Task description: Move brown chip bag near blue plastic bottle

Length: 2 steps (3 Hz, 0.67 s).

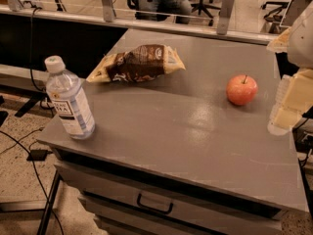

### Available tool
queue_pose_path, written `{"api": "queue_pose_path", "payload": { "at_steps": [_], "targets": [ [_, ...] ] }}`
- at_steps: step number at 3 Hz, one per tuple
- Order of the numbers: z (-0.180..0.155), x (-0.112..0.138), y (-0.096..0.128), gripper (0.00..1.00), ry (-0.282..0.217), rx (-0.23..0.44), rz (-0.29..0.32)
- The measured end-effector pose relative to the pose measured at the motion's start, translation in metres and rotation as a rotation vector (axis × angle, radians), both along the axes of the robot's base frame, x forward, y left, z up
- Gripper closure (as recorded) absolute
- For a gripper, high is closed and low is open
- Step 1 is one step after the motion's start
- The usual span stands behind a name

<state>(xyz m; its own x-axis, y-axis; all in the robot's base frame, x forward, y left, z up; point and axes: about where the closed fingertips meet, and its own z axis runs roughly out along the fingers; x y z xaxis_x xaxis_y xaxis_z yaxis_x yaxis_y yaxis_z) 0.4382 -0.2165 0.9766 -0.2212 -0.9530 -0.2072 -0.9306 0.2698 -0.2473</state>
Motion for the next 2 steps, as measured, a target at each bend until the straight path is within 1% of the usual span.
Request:
{"api": "queue_pose_path", "payload": {
  "at_steps": [1, 2],
  "targets": [
    [-0.0076, 0.0276, 0.0118, 0.0, -0.05, 0.0, 0.031],
    [-0.0075, 0.0276, 0.0118, 0.0, -0.051, 0.0, 0.031]
  ]
}}
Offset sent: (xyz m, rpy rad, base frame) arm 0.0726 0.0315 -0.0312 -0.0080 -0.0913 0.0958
